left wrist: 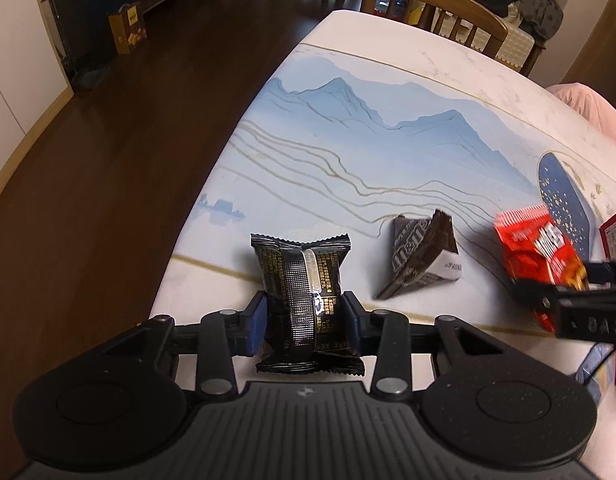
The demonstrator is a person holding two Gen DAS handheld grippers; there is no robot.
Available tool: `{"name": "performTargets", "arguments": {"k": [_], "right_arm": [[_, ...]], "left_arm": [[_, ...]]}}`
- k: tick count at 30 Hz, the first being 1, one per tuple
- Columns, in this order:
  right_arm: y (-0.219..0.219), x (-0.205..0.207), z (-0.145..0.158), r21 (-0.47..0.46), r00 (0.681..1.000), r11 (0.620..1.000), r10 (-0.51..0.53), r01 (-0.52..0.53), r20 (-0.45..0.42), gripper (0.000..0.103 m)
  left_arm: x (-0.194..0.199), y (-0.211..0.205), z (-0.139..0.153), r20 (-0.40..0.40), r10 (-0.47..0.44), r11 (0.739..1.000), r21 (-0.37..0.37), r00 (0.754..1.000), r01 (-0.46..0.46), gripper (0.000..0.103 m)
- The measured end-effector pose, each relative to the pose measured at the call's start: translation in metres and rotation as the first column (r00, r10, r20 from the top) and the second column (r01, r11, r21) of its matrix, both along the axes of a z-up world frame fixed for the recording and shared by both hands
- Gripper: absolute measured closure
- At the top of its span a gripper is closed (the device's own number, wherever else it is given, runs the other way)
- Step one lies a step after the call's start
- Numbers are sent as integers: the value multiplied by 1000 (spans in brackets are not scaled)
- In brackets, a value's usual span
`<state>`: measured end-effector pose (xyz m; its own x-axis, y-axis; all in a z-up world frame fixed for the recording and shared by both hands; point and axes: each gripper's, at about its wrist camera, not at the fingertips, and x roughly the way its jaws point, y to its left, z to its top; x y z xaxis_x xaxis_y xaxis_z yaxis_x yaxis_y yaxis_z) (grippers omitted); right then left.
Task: Organize snacks
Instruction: 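Carry the black pack and red bag over the red box with both tools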
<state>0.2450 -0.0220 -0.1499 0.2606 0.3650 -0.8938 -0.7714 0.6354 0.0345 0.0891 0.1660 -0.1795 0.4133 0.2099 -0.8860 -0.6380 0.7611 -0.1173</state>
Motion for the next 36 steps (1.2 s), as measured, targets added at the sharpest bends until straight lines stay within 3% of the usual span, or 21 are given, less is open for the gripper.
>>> {"name": "performTargets", "arguments": {"k": [8,19,27,36], "right_arm": [[-37,-29,27,47,998,997,-60,59,18,34],[-93,-58,102,203,984,974,-125,98,126,34],[-142,-60,143,285,953,945,-223,159,207,34],[-193,-41,150,295,919,920,-328,258,219,34]], "left_arm": [[-18,-12,19,28,-13,1000,-23,1000,14,65],[-25,-53,77,137,-106,994,11,985,106,65],[-7,-101,122,214,-241,970,71,946,232,65],[36,-160,153,257,-368,930,94,894,356,65]]}}
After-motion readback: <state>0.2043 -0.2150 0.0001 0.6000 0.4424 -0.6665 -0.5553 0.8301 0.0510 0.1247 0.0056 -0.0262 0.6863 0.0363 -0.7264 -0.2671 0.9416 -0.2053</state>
